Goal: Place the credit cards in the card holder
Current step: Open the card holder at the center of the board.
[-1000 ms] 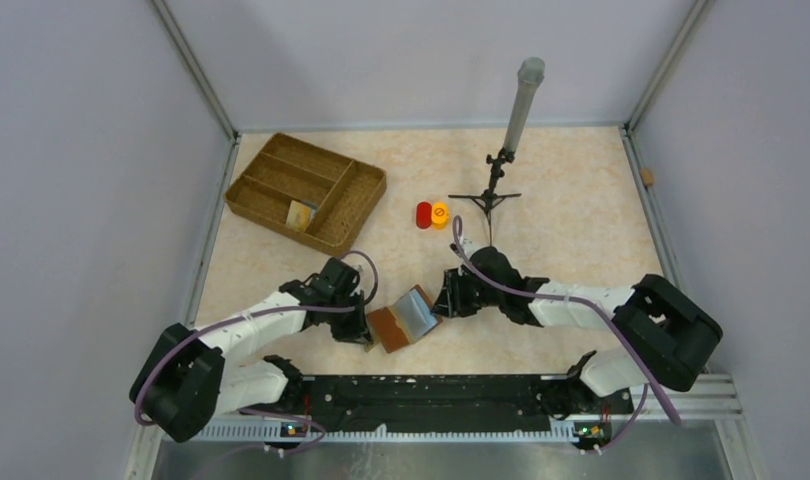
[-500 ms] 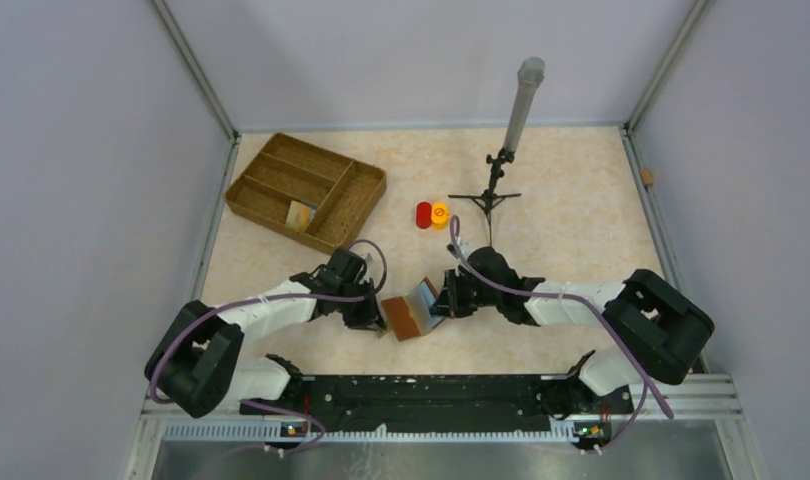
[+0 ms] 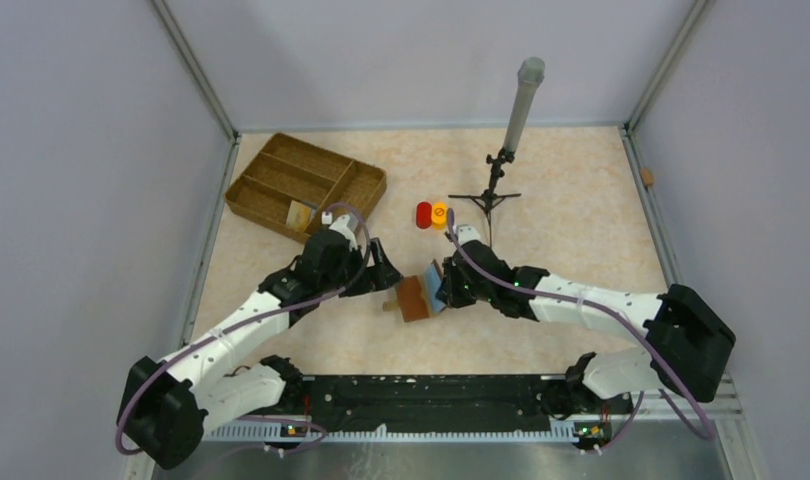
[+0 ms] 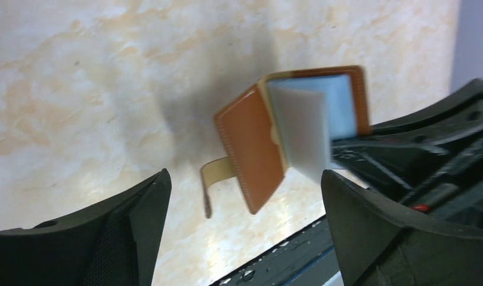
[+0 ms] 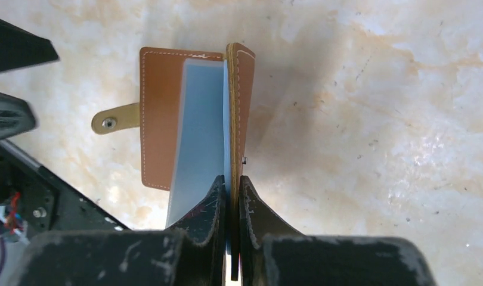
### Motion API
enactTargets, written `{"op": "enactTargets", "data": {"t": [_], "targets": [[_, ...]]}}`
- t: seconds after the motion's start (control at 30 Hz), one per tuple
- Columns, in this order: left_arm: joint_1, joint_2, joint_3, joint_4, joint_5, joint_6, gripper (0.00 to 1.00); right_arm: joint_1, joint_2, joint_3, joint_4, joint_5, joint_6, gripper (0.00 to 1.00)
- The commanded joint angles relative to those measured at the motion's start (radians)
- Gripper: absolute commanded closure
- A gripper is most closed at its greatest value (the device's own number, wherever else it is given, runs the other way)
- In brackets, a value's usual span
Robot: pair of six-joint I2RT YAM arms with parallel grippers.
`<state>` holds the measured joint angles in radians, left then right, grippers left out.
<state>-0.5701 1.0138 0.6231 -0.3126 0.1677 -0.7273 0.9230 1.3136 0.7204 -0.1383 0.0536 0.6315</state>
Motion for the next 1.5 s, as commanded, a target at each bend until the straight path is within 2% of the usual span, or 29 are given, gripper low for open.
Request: {"op": "enactTargets", "data": {"t": [0.0, 0.37, 0.8, 0.93, 1.03, 1.17, 1.47], "targets": [[-0.019, 0.006, 0.013, 0.131, 0.043, -0.048, 0.01, 0.066, 0.049, 0.081, -0.113, 0.152, 0.004, 1.0], [-0.055, 0.143, -0.064, 0.344, 0.089, -0.1, 0.01, 0.103, 0.124, 0.114, -0.119, 0.18, 0.04, 1.0], [-0.126, 0.302, -0.033, 0.353, -0.006, -0.079, 0.02, 0.106, 0.122, 0.105, -0.11, 0.172, 0.041, 1.0], [-0.142, 0.35, -0.015, 0.269, -0.077, -0.046, 0.13, 0.105, 0.112, 0.098, -0.106, 0.171, 0.045, 1.0], [-0.152, 0.379, 0.002, 0.224, -0.121, -0.03, 0.3, 0.105, 0.106, 0.086, -0.101, 0.171, 0.054, 1.0], [-0.171, 0.398, 0.015, 0.194, -0.158, -0.018, 0.48, 0.105, 0.097, 0.066, -0.112, 0.178, 0.078, 1.0], [-0.212, 0.475, 0.058, 0.157, -0.222, 0.007, 0.64, 0.046, 0.062, -0.042, -0.112, 0.147, 0.153, 0.99]]}}
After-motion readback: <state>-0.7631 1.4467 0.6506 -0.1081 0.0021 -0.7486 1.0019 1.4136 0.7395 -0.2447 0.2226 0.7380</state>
